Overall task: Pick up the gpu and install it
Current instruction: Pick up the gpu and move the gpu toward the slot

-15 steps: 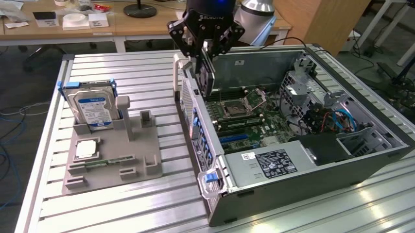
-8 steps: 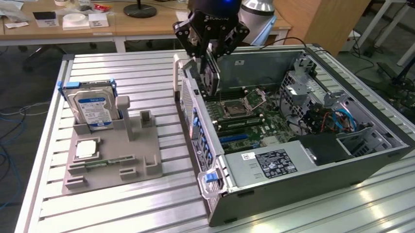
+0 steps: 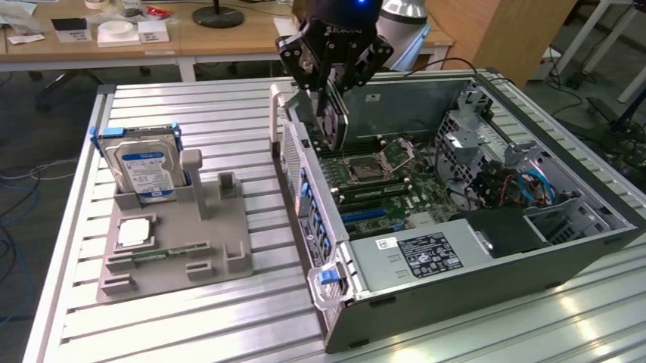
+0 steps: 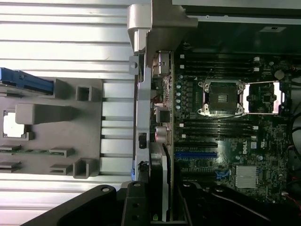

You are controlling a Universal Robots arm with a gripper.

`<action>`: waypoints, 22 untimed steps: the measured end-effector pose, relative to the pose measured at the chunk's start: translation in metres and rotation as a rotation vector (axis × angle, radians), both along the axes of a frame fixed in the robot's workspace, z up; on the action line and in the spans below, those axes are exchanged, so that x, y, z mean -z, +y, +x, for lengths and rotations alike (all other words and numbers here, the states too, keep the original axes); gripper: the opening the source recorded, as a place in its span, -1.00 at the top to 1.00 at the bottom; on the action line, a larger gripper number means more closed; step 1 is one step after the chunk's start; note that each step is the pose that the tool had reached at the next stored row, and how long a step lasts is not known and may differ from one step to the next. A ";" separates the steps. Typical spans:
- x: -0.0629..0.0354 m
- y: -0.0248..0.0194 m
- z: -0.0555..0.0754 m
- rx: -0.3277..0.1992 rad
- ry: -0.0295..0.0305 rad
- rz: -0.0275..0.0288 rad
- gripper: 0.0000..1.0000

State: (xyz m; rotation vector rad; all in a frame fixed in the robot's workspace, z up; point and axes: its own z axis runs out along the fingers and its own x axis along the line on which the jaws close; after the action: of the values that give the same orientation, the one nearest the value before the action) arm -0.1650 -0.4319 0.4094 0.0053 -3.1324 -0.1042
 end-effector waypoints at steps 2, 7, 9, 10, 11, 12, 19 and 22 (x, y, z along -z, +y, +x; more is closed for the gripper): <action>0.0006 0.0000 0.002 -0.001 0.0000 0.0000 0.44; 0.0020 0.0000 0.007 -0.003 0.0000 0.0000 0.44; 0.0026 0.0000 0.010 -0.004 0.0000 -0.0001 0.44; 0.0029 0.0000 0.012 -0.005 0.0000 0.0000 0.44; 0.0032 0.0000 0.013 -0.005 0.0001 -0.0001 0.44; 0.0035 0.0000 0.014 -0.006 0.0001 -0.0001 0.44; 0.0054 0.0000 0.023 -0.010 0.0001 0.0000 0.44; 0.0063 0.0000 0.026 -0.012 0.0000 -0.0001 0.44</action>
State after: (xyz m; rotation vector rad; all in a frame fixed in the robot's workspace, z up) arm -0.1391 -0.4319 0.4031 0.0236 -3.1319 -0.1040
